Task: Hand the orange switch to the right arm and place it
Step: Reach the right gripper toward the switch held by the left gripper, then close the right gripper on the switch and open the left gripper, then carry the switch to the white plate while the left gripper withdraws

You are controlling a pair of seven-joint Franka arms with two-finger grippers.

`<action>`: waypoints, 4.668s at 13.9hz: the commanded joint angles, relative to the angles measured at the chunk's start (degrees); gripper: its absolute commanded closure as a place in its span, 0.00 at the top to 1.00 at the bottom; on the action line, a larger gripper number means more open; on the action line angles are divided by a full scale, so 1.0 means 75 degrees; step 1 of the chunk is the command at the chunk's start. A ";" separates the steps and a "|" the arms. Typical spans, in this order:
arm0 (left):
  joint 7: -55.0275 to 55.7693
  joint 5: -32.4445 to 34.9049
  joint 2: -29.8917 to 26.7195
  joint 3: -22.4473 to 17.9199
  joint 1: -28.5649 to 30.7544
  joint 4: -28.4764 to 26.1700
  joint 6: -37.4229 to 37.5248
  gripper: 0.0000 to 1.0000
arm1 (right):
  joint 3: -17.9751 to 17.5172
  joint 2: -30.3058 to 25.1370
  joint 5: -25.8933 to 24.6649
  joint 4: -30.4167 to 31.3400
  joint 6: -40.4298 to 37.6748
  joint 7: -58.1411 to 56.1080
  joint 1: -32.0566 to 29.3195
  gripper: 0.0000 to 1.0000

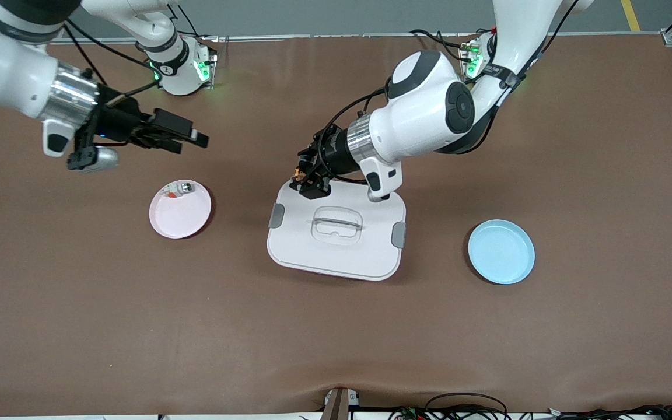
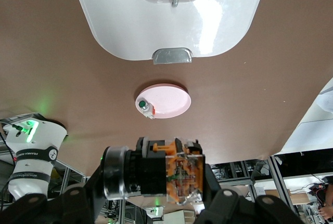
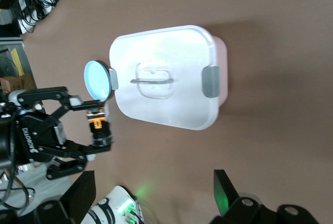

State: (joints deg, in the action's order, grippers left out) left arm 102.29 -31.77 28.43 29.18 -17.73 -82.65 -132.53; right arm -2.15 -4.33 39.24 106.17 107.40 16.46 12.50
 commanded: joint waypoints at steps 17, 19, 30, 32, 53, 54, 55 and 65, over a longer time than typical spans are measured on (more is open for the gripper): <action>0.0834 -0.0112 0.0334 -0.0024 -0.0379 0.0192 -0.0564 0.00 | 0.0075 0.0728 0.0310 0.0914 0.3504 0.0371 0.1955 1.00; 0.0834 -0.0112 0.0345 -0.0024 -0.0390 0.0192 -0.0564 0.00 | 0.0075 0.0834 0.0625 0.0902 0.3621 0.0360 0.2071 1.00; 0.0822 -0.0112 0.0357 -0.0036 -0.0425 0.0215 -0.0564 0.00 | 0.0087 0.1104 0.0862 0.0855 0.3997 0.0349 0.2424 0.86; 0.0810 -0.0112 0.0404 -0.0036 -0.0425 0.0261 -0.0564 0.00 | 0.0087 0.1092 0.0791 0.0832 0.3938 0.0324 0.2400 0.15; 0.0658 -0.0030 0.0381 -0.0094 -0.0273 0.0414 -0.0494 1.00 | 0.0087 0.1116 0.0393 0.0679 0.3962 -0.0331 0.2447 0.00; 0.0565 -0.0018 0.0323 -0.0210 -0.0261 0.0414 -0.0447 1.00 | 0.0087 0.1116 0.0300 0.0679 0.3950 -0.0587 0.2447 0.00; 0.0460 0.0028 0.0229 -0.0316 -0.0261 0.0414 -0.0319 1.00 | 0.0087 0.1139 0.0090 0.0679 0.3915 -0.1123 0.2424 0.00; -0.1857 0.2242 -0.0416 -0.0375 0.0780 0.0414 0.1671 1.00 | 0.0157 0.0555 -0.3201 0.0679 0.0603 -0.4382 0.1571 0.00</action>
State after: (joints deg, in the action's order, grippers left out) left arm 93.64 -17.02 26.85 26.64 -13.57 -79.13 -123.88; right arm -0.53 2.96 19.70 111.29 117.92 -11.47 27.61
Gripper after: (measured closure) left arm 0.000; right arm 0.661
